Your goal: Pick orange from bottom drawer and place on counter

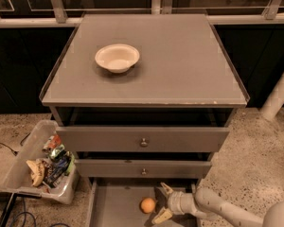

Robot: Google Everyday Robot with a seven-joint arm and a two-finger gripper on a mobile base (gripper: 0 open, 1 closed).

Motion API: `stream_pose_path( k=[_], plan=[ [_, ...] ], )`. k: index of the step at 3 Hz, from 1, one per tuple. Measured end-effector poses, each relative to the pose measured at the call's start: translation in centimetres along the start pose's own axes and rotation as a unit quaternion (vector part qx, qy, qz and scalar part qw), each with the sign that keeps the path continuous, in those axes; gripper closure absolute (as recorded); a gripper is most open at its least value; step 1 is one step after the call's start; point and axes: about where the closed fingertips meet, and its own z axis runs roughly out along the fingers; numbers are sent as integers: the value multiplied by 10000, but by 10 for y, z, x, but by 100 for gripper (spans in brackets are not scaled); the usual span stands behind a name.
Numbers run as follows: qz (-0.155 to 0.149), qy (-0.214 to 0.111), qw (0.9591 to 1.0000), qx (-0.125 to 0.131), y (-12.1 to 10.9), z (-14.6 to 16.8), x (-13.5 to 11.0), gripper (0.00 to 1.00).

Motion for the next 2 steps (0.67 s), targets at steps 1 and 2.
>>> stream_pose_path(
  k=[1,2],
  plan=[
    [38,77,9999,149,-5,21,13,0],
    [119,151,9998,76,2,61,21,0]
  ],
)
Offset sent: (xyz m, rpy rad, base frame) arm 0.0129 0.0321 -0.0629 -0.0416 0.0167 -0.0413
